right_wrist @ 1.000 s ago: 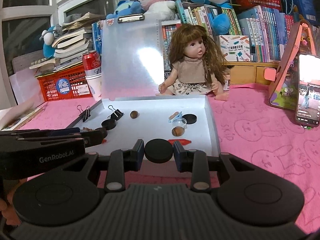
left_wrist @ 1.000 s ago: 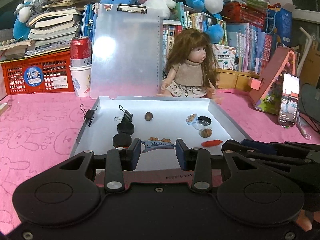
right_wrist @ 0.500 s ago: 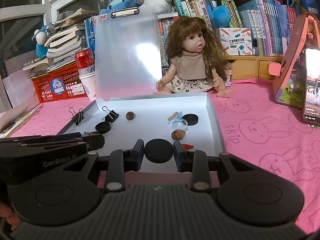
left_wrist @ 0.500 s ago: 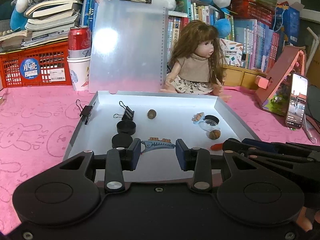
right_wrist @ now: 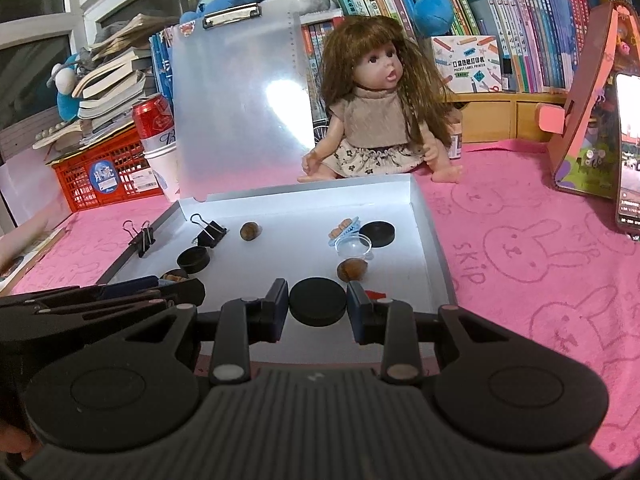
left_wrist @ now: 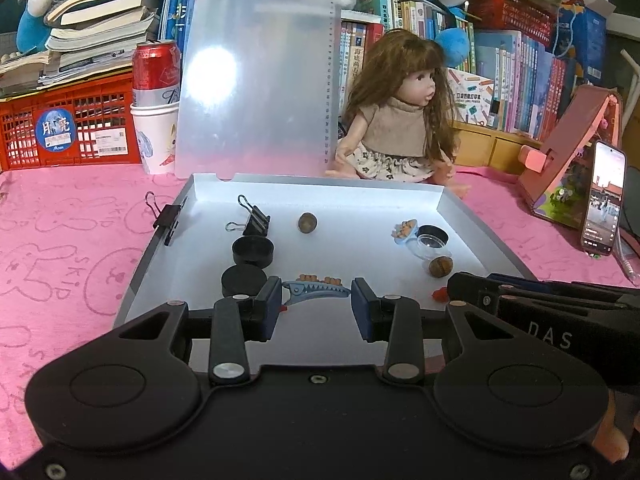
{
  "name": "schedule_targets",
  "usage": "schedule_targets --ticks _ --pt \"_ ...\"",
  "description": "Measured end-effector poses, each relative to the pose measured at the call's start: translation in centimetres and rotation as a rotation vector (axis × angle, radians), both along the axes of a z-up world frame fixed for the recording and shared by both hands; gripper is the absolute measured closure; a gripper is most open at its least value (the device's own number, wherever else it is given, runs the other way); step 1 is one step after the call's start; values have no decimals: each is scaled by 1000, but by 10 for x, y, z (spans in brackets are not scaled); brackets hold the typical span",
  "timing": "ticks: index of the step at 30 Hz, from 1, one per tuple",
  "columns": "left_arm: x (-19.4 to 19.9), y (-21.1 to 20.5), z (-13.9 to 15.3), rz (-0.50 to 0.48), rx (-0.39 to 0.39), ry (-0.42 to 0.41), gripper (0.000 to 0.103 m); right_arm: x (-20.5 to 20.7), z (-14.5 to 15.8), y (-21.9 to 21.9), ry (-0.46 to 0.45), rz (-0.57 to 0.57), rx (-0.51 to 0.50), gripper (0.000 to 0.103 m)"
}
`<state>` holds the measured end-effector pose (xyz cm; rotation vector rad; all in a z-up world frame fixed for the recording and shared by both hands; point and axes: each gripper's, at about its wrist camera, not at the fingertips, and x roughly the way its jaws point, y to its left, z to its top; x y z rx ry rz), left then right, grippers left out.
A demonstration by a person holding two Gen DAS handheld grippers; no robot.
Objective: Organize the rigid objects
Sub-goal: 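Carry the blue clip with the left gripper while the right gripper carries the black lid over the box, then lower the blue clip with the left gripper while the right gripper lowers the black lid into the box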
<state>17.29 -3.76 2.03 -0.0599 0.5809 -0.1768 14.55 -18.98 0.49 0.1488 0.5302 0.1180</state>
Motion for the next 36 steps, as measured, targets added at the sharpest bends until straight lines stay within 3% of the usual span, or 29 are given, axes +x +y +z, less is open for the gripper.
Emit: schedule_targets --ticks 23,36 --pt "14 -7 -5 -22 9 7 67 17 -3 -2 20 -6 -4 66" --pt "43 -18 -2 -22 5 17 67 51 11 -8 47 -8 60 66"
